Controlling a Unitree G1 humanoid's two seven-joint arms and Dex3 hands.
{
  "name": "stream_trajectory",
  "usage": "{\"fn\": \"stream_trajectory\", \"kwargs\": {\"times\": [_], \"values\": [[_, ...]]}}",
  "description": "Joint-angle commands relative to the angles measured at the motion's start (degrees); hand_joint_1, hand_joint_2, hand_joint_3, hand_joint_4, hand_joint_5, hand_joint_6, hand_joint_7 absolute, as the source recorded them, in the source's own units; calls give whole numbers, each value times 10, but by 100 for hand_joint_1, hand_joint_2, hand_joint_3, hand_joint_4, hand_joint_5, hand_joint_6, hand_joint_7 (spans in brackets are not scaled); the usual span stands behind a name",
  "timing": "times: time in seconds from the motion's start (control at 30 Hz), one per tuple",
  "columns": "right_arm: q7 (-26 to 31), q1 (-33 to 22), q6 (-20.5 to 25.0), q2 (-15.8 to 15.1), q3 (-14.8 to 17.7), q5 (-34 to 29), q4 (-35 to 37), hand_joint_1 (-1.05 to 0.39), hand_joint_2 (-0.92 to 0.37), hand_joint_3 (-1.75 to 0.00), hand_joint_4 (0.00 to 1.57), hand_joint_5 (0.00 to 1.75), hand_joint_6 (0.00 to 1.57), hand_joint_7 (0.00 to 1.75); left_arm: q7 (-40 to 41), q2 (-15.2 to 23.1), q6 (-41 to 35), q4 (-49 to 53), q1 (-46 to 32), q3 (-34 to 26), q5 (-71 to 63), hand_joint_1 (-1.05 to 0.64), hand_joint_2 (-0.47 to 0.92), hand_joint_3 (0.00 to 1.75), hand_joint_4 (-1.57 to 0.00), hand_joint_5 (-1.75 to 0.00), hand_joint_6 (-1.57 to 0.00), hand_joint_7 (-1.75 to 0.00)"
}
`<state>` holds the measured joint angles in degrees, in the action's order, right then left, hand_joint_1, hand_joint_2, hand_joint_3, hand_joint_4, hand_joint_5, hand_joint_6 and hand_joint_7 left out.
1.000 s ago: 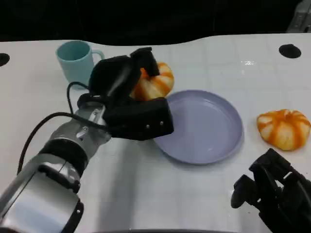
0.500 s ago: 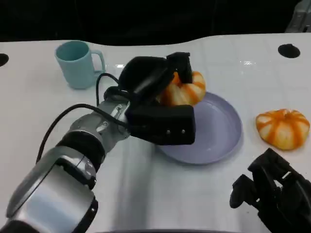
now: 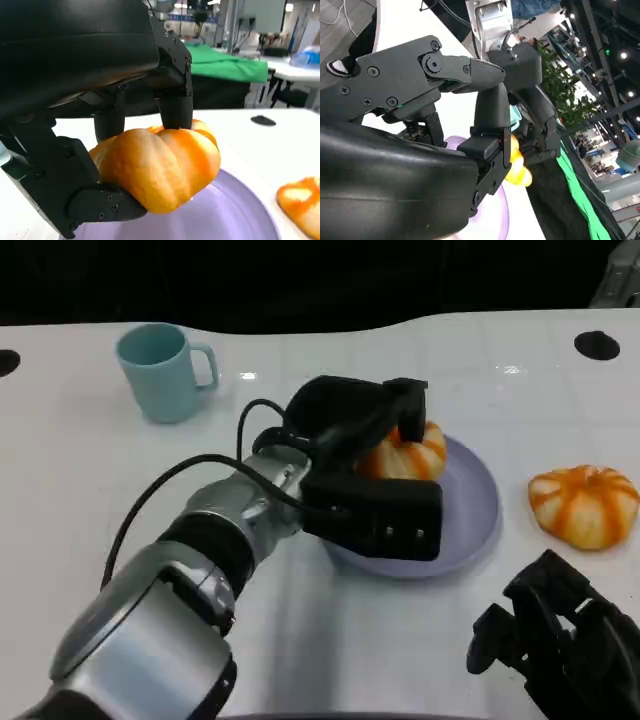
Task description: Grasp the bread from the table and place it into the plate.
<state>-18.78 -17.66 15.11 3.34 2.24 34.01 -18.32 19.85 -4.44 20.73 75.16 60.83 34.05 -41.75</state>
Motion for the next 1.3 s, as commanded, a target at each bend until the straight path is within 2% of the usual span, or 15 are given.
{"fn": "stream_trajectory", "kwargs": {"times": [0.03,0.1,0.13,0.17,0.2,0.23,0.27,0.3,0.43,0.53,0.73,0.8,0.93,1.13,1.3], "values": [[5,-5,-6,0,-1,0,-8,-50,-77,-51,64,175,56,149,3,-5,-29,5,19,10,-13,-17,69,51,-86,-175,-72,-135],[7,-5,-5,1,-2,0,-10,-50,-77,-51,64,175,56,149,2,-14,-49,7,19,16,-20,-18,78,27,-80,-174,-81,-98],[8,-6,-5,2,-3,0,-10,-50,-77,-51,64,175,56,149,1,-16,-54,7,19,18,-21,-22,84,13,-73,-154,-88,-70],[9,-6,-4,2,-3,1,-11,-50,-77,-50,64,175,57,149,-10,-18,-60,7,20,20,-22,-23,87,7,-71,-146,-93,-57],[9,-6,-4,2,-3,2,-11,-50,-77,-50,65,175,57,149,-27,-20,-67,8,23,25,-26,-23,89,4,-68,-118,-91,-43],[10,-6,-3,3,-3,2,-12,-50,-77,-50,65,175,57,149,-39,-20,-72,9,25,29,-29,-24,91,3,-66,-75,-81,-22],[10,-6,-3,3,-3,3,-12,-49,-77,-50,65,175,57,148,-47,-21,-75,8,27,31,-31,-24,91,3,-68,-54,-78,-13],[10,-7,-3,3,-3,3,-12,-49,-77,-50,65,175,57,148,-50,-21,-77,8,27,33,-32,-24,92,3,-68,-43,-76,-8],[13,-7,1,2,-3,5,-14,-49,-78,-50,65,175,58,147,-94,-26,-90,8,29,25,-20,-36,92,11,-48,-18,-45,0],[12,-8,0,1,-3,4,-16,-49,-78,-50,65,175,58,147,-140,-26,-96,8,35,25,-17,-51,92,23,-29,-7,-27,0],[6,-6,-8,-2,-1,0,-9,-49,-78,-50,65,175,57,148,-243,-19,-87,6,39,-11,23,-75,92,42,-4,0,-8,0],[5,-5,-9,-2,0,0,-8,-49,-78,-50,65,175,57,148,-263,-16,-83,5,39,-19,34,-76,92,43,-3,0,-7,0],[3,-4,-9,-2,3,4,-6,-49,-78,-50,65,175,58,147,-351,6,-59,-2,37,-82,105,-96,92,53,0,0,-2,-1],[8,-3,-3,-3,4,2,-8,-50,-78,-49,65,175,58,147,-434,38,-27,-13,30,-143,174,-99,92,56,-3,-1,-6,-2],[7,-3,-5,-3,4,0,-7,-50,-78,-50,65,175,58,148,-448,43,-21,-15,26,-157,189,-98,92,55,-4,-2,-7,-3]]}}
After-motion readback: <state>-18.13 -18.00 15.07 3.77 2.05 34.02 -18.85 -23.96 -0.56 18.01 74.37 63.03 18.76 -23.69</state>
